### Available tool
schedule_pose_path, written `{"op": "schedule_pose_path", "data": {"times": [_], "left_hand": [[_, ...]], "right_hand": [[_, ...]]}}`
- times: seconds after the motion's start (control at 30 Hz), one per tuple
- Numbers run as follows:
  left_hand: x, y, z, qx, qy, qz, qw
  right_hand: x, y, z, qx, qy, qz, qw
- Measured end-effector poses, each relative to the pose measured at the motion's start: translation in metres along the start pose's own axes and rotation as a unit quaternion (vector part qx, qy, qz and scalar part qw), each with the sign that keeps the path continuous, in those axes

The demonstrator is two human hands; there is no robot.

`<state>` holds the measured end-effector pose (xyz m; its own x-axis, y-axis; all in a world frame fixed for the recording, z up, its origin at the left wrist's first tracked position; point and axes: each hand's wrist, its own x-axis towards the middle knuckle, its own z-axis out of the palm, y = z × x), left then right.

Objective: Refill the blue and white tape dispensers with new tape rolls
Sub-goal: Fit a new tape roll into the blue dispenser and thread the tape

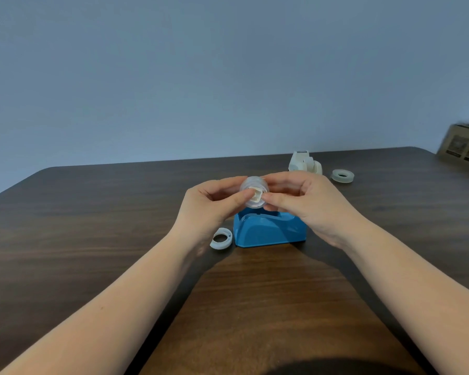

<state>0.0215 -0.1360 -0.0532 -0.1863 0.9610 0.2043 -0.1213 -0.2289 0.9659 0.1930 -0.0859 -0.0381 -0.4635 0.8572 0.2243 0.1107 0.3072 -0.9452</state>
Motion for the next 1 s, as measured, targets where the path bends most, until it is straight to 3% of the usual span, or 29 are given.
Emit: {"op": "schedule_pose_path", "data": {"times": [0.13, 0.27, 0.47, 1.0], "left_hand": [[0.001, -0.001, -0.002, 0.047, 0.014, 0.013, 0.999], [0.004, -0.002, -0.002, 0.141, 0.027, 0.040, 0.989], [0.000, -0.003, 0.007, 0.226, 0.035, 0.075, 0.970], [0.004, -0.007, 0.011, 0.276, 0.038, 0.085, 0.957]], "right_hand": [[0.002, 0.001, -0.001, -0.030, 0.002, 0.023, 0.999], [0.003, -0.007, -0.001, -0.019, 0.065, 0.041, 0.997], [0.006, -0.005, 0.009, -0.110, 0.091, 0.031, 0.989], [0.009, 0.001, 0.007, -0.176, 0.108, 0.005, 0.978]]}}
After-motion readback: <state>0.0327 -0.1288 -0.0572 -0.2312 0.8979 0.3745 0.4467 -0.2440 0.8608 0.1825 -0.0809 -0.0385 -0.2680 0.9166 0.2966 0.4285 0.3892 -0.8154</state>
